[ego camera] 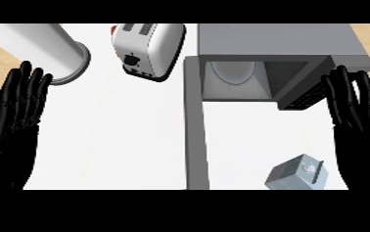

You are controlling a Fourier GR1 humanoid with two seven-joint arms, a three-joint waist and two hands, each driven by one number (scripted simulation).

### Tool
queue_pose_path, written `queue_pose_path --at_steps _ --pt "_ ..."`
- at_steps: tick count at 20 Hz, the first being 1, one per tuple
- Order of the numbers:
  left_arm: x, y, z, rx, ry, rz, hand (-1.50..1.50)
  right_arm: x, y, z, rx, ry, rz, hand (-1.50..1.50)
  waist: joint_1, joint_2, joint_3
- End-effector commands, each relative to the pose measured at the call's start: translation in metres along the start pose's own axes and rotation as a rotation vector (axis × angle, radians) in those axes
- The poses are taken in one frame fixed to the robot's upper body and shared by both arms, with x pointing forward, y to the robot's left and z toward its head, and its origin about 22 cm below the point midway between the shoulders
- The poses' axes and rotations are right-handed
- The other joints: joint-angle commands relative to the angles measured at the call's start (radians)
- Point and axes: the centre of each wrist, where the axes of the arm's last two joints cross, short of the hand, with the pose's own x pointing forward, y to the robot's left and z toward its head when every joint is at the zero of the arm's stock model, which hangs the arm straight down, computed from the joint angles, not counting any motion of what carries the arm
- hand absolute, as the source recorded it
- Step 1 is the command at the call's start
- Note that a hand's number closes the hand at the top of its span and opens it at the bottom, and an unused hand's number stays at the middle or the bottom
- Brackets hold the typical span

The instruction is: Pick up the milk, place it into the microwave and close the microwave

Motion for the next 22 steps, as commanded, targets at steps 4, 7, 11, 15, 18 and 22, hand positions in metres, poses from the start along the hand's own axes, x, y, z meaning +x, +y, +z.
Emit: queue_pose_path --at_steps 4,7,11,15,18,22 --pt "-0.006 0.015 -0.011 -0.043 -0.024 0.069 -1.50 0.010 -0.016 0.011 -0.165 0.122 0.023 -1.50 -0.021 -0.015 -0.016" --pt "-0.023 0.009 -0.004 0.035 0.101 0.164 -1.50 0.021 -0.013 -0.003 -0.262 0.235 -0.148 -1.50 -0.021 -0.014 -0.017" --pt "-0.008 0.001 0.011 0.024 0.091 0.182 -1.50 0.031 -0.021 -0.009 -0.333 0.271 -0.134 -1.50 -0.010 -0.016 -0.016" --pt "0.010 0.000 0.012 0.028 0.093 0.192 -1.50 0.032 -0.032 0.011 -0.349 0.294 -0.118 -1.50 -0.014 -0.016 -0.015" --pt "0.002 -0.002 0.026 0.039 0.080 0.193 -1.50 0.027 -0.032 0.027 -0.326 0.316 -0.097 -1.50 -0.015 -0.016 -0.016" --pt "0.001 0.009 0.035 0.029 0.091 0.184 -1.50 0.017 -0.040 0.025 -0.337 0.355 -0.060 -1.50 -0.014 -0.015 -0.016"
